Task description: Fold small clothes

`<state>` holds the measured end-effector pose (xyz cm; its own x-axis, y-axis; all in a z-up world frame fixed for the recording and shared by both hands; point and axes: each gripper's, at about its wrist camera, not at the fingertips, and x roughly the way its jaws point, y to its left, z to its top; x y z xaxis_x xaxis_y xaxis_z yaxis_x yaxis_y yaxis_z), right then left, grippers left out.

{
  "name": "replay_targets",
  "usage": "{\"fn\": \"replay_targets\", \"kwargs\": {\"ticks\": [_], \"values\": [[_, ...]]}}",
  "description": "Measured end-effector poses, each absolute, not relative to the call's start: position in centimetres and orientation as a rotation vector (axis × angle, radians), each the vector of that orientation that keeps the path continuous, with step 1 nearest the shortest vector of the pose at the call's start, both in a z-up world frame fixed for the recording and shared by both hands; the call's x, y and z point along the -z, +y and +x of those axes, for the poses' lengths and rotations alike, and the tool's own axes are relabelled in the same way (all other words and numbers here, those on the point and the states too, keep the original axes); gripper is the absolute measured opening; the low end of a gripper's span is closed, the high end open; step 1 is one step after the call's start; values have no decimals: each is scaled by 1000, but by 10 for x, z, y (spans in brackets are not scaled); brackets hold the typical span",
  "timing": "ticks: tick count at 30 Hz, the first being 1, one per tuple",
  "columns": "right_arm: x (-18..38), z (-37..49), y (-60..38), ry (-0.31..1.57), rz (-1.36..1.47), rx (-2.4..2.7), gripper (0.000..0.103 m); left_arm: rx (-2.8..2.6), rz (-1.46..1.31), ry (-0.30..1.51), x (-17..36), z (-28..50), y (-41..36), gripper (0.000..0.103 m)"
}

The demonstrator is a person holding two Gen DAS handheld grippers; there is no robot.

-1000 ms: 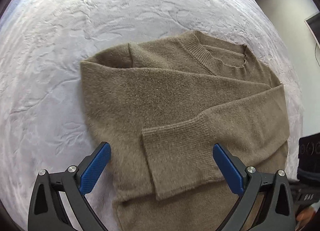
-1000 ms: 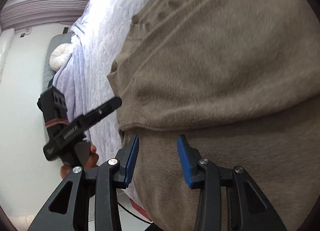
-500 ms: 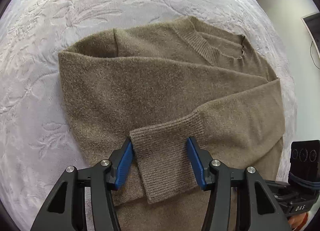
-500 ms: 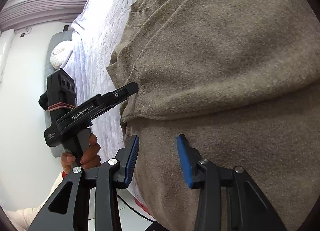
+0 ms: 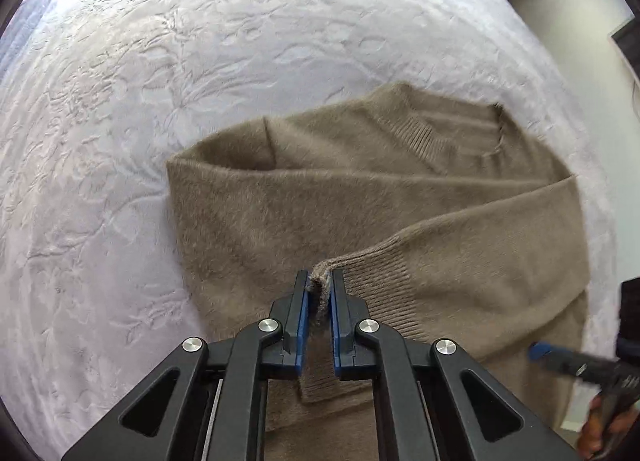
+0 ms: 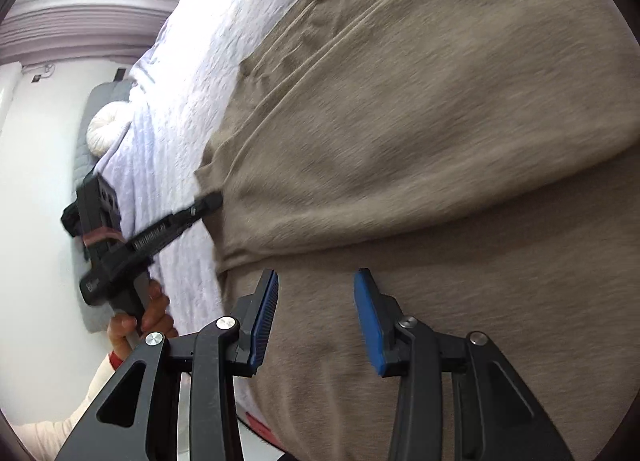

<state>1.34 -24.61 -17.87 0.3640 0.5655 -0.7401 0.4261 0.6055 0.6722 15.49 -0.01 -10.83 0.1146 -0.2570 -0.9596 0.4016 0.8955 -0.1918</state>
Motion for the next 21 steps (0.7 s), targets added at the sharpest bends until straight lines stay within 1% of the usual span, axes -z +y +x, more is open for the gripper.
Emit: {"fn": "replay_targets", "kwargs": {"ticks": [1,2,3,4,6,10,11,12,13,17,19,21], "values": [[177,9,-255,1245,983,-79,47,451,146,1373,110,152,0,29],[175,3,-270,1230,989,-29,49,413,154,1373,111,150,2,38],[173,-2,-280,1218,993,5,51,396,148,1371,111,149,4,54],[171,-8,-291,1204,999,43,51,379,137,1366,109,149,7,65],[167,-18,-317,1166,1015,117,51,342,137,1358,107,148,11,71],[170,-25,-353,1102,1085,216,51,286,152,1354,102,144,16,71],[173,-26,-360,1085,1126,233,50,278,150,1355,100,142,16,71],[175,-27,-366,1068,1159,249,31,270,149,1354,98,141,17,71],[174,-26,-369,1062,1156,263,8,264,149,1352,97,138,17,71],[160,-20,-372,1064,1039,264,8,236,213,1351,104,127,12,71],[165,-19,-373,1113,986,305,10,229,221,1379,115,122,10,71],[176,-21,-376,1152,1004,309,10,221,208,1376,118,117,11,71]]}}
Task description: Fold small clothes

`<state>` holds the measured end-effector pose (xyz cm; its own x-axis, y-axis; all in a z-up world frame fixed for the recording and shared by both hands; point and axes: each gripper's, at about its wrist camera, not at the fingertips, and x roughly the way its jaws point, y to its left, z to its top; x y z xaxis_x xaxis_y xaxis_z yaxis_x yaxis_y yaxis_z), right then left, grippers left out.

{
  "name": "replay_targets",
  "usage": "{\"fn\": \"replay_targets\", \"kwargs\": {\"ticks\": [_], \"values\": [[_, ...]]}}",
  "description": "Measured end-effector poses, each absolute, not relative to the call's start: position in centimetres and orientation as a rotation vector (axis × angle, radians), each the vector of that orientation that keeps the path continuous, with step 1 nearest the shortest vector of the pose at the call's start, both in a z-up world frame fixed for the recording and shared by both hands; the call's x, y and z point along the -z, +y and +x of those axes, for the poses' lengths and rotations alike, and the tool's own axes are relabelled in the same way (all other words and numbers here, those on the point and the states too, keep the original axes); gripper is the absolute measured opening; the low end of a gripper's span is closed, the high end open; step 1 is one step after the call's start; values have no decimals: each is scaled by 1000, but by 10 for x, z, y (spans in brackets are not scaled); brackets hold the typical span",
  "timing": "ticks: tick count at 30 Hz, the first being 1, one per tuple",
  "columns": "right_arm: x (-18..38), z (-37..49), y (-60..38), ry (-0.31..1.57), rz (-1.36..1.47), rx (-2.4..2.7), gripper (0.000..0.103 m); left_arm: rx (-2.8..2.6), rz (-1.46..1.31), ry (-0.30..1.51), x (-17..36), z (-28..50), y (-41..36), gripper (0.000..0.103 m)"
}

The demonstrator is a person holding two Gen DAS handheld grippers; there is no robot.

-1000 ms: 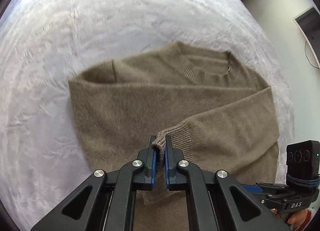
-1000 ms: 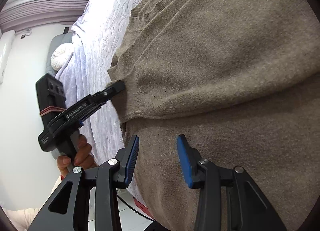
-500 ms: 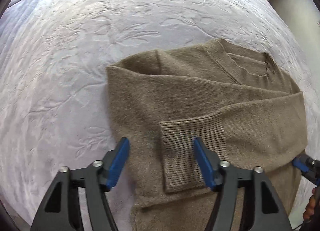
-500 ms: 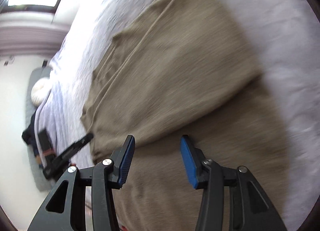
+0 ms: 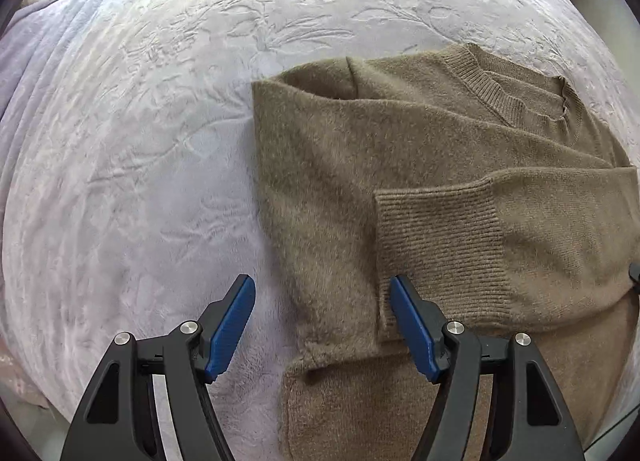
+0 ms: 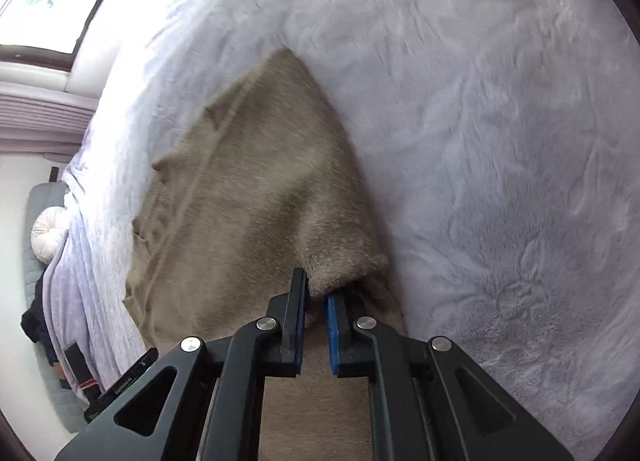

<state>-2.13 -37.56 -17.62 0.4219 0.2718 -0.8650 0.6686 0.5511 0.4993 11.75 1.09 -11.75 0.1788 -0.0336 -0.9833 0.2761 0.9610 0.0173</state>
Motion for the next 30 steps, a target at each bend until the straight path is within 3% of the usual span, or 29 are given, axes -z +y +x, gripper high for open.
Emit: {"fn": "replay_targets", "kwargs": {"ticks": [10,14,18,26,27,28,30], "values": [[147,-37,-340,1223,811,222,44,240,242,1382,95,79,31,71],[139,-42,-320,1249,783,187,45,252,278,1392,86,55,29,71],[134,-50,-298,1278,755,151,53,260,282,1417,78,27,31,71],[120,-59,-265,1318,692,102,53,276,242,1437,58,-18,32,71],[118,-60,-261,1320,683,98,53,273,235,1439,55,-22,33,73],[116,-62,-259,1322,674,96,57,273,226,1443,52,-26,34,87],[111,-64,-254,1323,654,88,59,275,211,1438,41,-25,37,100]]}}
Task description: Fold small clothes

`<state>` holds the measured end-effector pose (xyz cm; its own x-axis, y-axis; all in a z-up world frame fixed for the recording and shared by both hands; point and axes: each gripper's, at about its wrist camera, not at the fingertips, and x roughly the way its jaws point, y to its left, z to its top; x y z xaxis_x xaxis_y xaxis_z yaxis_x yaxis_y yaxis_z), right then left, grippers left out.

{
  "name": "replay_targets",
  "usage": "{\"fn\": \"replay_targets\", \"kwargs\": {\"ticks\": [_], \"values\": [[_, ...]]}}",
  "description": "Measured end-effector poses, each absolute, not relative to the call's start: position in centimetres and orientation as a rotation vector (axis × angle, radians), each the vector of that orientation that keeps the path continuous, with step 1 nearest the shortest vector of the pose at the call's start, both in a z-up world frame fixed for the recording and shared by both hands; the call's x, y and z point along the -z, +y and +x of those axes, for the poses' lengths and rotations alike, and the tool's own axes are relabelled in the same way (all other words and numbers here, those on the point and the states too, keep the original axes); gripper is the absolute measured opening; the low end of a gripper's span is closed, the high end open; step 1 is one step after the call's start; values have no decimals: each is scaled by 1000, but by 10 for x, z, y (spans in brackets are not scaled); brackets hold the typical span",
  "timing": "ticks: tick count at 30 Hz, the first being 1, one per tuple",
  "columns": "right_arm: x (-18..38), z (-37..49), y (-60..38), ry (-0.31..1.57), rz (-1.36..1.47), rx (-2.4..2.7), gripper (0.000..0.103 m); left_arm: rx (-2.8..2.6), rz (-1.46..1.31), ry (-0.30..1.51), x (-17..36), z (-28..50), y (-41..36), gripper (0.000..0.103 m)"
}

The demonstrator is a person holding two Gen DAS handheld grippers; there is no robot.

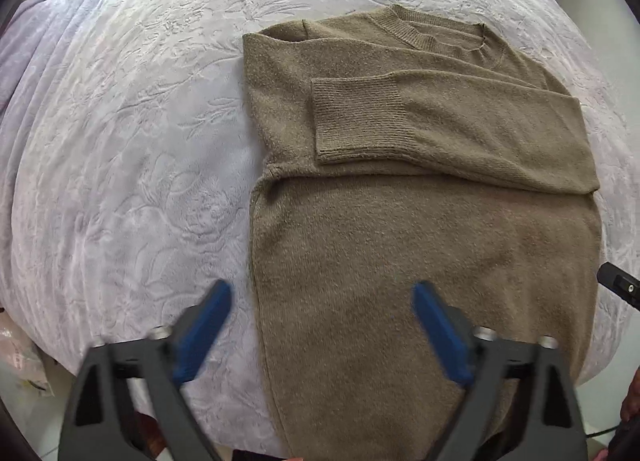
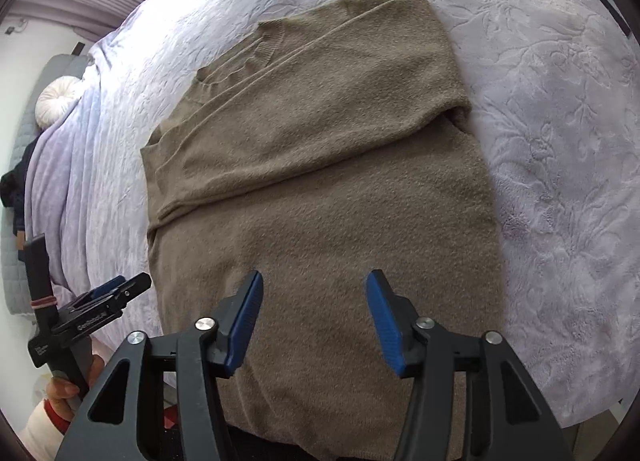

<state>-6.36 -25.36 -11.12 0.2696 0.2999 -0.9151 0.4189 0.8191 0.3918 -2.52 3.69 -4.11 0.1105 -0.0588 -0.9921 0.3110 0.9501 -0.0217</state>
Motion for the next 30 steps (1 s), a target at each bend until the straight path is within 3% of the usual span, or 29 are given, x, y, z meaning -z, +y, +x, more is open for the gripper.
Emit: {"fn": "replay_targets", "kwargs": {"ticks": [11,13,30], "values": [[90,-79,-237,1336,575,53,61,301,293,1472,34,-47,32,100],[86,-83,-234,1335,546,45,81,311,336,1488,38,-52,29,100],[96,-109,-215,1410,525,-29,86,343,390,1570,51,-81,34,100]]}}
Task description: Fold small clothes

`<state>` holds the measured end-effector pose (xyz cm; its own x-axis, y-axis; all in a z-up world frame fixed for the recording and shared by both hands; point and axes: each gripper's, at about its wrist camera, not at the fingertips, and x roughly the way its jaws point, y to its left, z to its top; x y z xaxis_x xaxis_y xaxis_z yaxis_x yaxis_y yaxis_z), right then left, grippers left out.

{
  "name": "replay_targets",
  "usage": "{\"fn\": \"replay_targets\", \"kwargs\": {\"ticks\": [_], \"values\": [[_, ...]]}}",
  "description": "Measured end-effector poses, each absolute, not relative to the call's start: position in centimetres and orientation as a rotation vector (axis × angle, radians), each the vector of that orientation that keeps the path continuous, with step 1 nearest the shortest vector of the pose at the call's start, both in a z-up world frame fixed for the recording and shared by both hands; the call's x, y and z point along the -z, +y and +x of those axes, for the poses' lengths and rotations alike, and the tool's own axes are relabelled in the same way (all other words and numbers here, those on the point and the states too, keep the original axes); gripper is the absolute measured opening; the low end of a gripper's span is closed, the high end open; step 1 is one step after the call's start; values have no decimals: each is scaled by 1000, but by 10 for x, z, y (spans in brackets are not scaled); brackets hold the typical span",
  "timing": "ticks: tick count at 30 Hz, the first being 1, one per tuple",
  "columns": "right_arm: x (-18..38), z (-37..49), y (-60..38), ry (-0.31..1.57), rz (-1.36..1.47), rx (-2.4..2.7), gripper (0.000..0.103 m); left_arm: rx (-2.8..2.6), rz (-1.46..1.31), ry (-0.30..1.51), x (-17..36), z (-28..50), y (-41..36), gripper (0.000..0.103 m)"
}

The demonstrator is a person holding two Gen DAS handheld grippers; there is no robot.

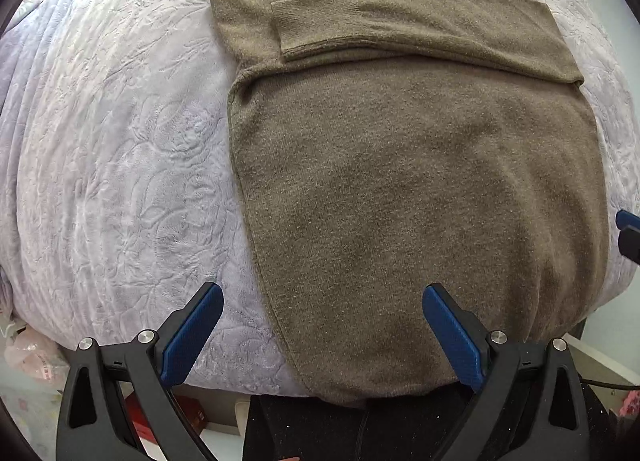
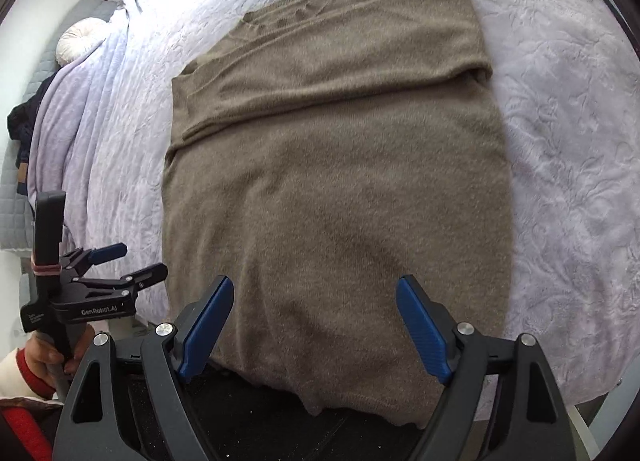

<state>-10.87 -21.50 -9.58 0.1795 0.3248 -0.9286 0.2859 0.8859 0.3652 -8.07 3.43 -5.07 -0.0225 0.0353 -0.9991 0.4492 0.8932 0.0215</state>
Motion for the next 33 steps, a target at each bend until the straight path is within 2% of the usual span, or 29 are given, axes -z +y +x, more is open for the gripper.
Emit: {"fn": "replay_targets", "kwargs": {"ticks": [25,33], "values": [[134,-145,-233,1539,570,60,86,371,375,1616,83,-93,48,100],[142,-155,-236,1559,604,75,86,445,312,1650,99,-103,79,100]]}}
